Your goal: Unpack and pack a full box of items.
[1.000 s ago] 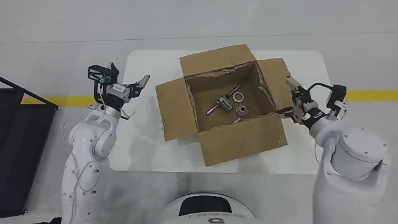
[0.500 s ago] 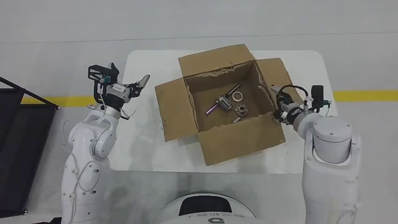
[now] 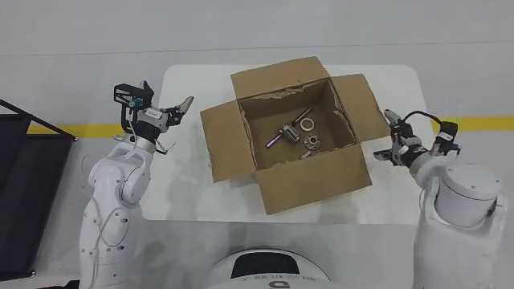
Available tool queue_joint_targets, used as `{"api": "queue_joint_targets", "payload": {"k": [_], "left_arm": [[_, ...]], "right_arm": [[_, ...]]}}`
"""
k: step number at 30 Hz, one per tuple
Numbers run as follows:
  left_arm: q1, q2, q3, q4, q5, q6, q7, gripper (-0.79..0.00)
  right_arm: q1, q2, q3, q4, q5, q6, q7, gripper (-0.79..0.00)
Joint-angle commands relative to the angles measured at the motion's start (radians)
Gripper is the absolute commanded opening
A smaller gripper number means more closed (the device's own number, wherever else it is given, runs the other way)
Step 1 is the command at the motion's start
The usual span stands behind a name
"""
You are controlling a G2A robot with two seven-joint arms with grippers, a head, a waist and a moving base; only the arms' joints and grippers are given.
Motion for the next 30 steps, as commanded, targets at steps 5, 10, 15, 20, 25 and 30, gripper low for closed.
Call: {"api": "queue_joint_targets", "payload": {"k": [5, 10, 15, 20, 25, 30], "left_arm": [[0.0, 0.0, 0.0, 0.0, 0.0, 0.0, 0.0, 0.0], [0.0, 0.0, 0.0, 0.0, 0.0, 0.0, 0.0, 0.0], [0.0, 0.0, 0.0, 0.0, 0.0, 0.0, 0.0, 0.0], [0.0, 0.0, 0.0, 0.0, 0.0, 0.0, 0.0, 0.0], [0.0, 0.0, 0.0, 0.0, 0.0, 0.0, 0.0, 0.0], [0.0, 0.0, 0.0, 0.0, 0.0, 0.0, 0.0, 0.0]], "right_arm": [[0.055, 0.018, -0.131, 0.069, -0.123, 0.029, -0.007, 0.0], [0.061, 0.028, -0.192, 0.074, -0.121, 0.04, 0.042, 0.0], [0.037, 0.035, -0.196, 0.05, -0.066, 0.079, 0.084, 0.0], [0.001, 0.036, -0.232, 0.016, 0.004, 0.096, 0.072, 0.0], [-0.022, 0.036, -0.267, -0.006, -0.044, 0.116, -0.071, 0.0], [-0.026, 0.026, -0.213, 0.03, 0.013, 0.129, -0.205, 0.0]]}}
